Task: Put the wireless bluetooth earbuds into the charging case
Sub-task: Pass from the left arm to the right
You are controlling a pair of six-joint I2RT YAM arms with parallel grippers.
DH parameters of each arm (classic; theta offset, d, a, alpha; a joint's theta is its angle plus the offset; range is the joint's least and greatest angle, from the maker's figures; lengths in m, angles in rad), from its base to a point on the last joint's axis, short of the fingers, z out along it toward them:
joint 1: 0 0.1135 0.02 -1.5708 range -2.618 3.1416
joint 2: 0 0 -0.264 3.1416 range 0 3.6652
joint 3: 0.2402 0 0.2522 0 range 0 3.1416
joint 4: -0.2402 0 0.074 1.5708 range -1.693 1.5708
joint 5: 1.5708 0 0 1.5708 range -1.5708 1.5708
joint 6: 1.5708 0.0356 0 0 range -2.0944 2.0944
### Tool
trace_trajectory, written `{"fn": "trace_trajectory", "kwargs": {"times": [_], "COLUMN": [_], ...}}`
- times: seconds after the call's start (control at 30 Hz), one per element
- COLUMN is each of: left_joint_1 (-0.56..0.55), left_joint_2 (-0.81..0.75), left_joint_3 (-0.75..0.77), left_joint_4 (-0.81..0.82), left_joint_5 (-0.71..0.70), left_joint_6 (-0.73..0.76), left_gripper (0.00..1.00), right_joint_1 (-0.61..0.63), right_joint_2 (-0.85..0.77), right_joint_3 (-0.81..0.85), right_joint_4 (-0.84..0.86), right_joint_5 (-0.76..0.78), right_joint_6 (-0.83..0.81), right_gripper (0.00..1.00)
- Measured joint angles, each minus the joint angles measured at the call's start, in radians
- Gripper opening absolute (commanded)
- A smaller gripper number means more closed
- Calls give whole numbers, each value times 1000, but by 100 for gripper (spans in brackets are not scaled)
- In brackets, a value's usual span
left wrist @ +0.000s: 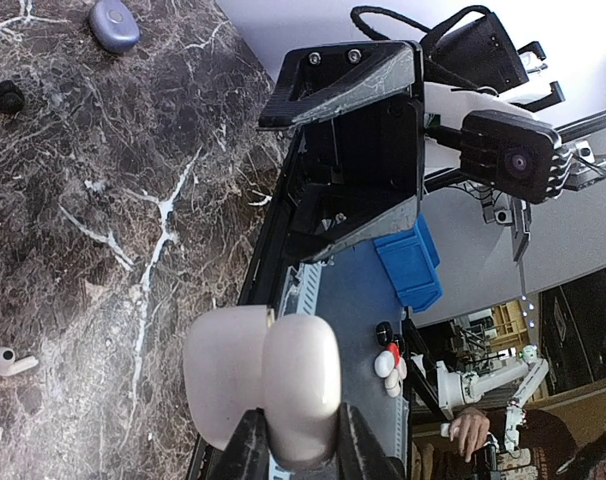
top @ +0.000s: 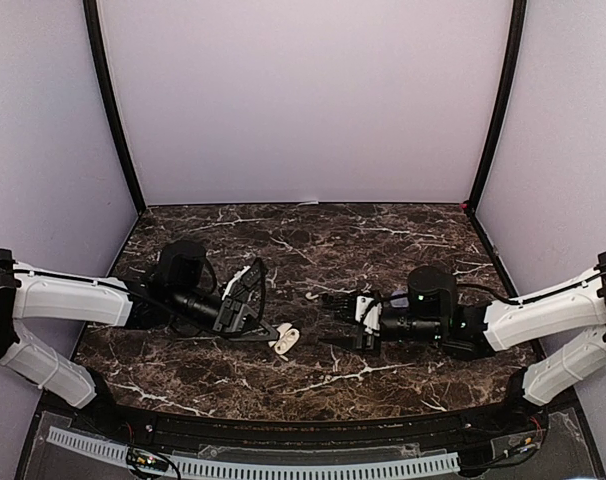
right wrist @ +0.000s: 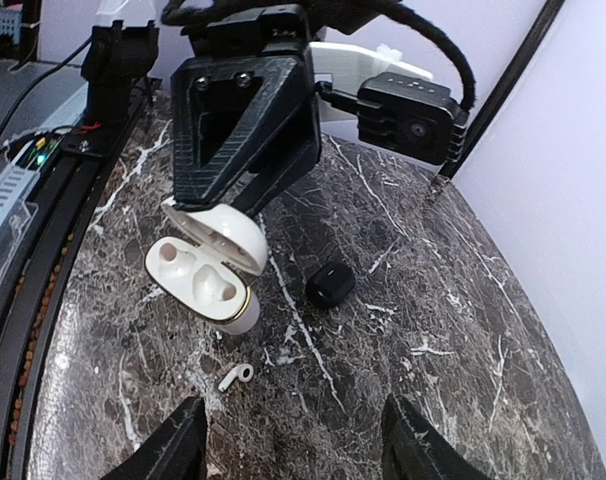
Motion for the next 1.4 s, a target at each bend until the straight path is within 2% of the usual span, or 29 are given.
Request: {"fn": "trace_trajectory", "kwargs": {"times": [0.1, 0.27, 0.33, 0.4, 0.53, 0.63, 0.73, 0.97, 1.4], "left_joint_1": [6, 18, 20, 24, 30, 40, 46, 50, 53], "left_joint_2": [3, 3, 3, 5, 7, 7, 7, 5, 6], "left_joint_3": [8, 11, 12, 18, 38, 41, 42, 42, 42], "left_joint_4": [5, 13, 13, 13, 13, 13, 12, 4, 4], "left_joint_5": [8, 18, 20, 24, 31, 34, 38, 49, 89], "left_joint_6": [-1, -3, -3, -3, -3, -2, -2, 1, 1], "left_gripper": [19, 20, 19, 20, 20, 20, 20, 20, 20], "right_joint_1": [-5, -6, -6, -6, -8, -11, -11, -11, -11], "right_joint_2": [1, -11, -18, -24, -39, -58, -64, -62, 16], "right_joint_3": [-16, -74, -77, -77, -86, -110, -113, -97, -100], "right_joint_4": [68, 186, 211, 250, 334, 400, 406, 276, 265], "right_joint_5": [14, 79, 108, 142, 206, 216, 186, 8, -178], "right_joint_6": [7, 45, 71, 101, 153, 149, 109, 0, -52], "right_gripper": [59, 63, 58, 59, 75, 78, 77, 74, 72]}}
